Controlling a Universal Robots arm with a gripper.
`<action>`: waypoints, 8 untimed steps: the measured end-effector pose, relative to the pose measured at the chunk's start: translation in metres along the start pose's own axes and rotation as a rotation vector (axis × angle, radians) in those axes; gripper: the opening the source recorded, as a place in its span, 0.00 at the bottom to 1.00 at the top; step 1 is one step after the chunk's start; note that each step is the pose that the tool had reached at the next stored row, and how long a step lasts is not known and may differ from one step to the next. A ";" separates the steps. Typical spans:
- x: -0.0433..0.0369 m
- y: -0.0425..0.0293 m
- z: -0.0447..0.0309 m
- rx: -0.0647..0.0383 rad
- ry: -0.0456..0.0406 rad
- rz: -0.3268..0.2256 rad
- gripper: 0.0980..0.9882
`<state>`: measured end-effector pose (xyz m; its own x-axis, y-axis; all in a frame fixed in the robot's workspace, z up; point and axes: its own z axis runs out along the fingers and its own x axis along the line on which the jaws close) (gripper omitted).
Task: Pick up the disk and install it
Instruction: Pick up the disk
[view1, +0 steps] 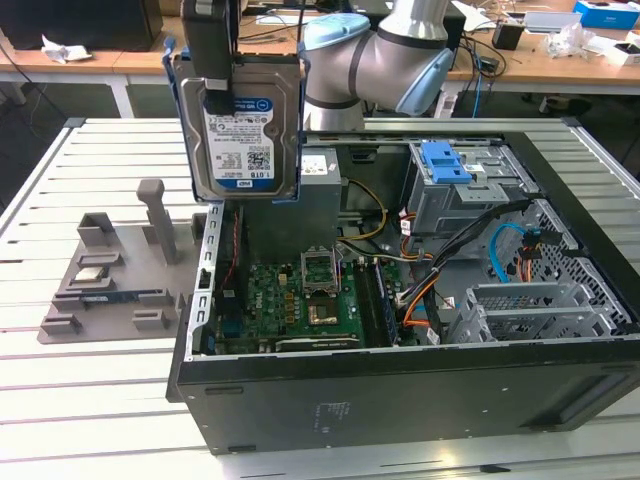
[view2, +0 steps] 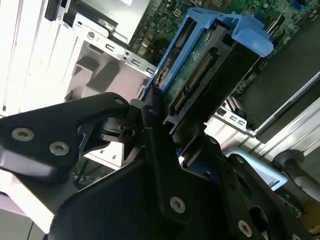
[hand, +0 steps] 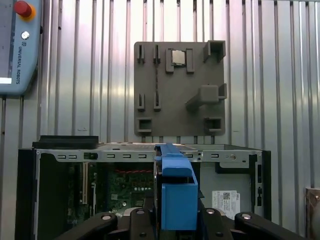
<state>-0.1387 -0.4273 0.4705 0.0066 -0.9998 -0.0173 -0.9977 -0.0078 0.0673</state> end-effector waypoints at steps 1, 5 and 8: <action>0.0021 0.0000 0.0002 0.000 -0.0001 0.000 0.30; 0.0140 -0.0001 0.0013 0.000 0.0000 0.000 0.30; 0.0272 0.0000 0.0025 0.000 0.0000 0.000 0.30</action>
<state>-0.1387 -0.4545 0.4675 0.0066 -0.9998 -0.0173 -0.9977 -0.0077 0.0673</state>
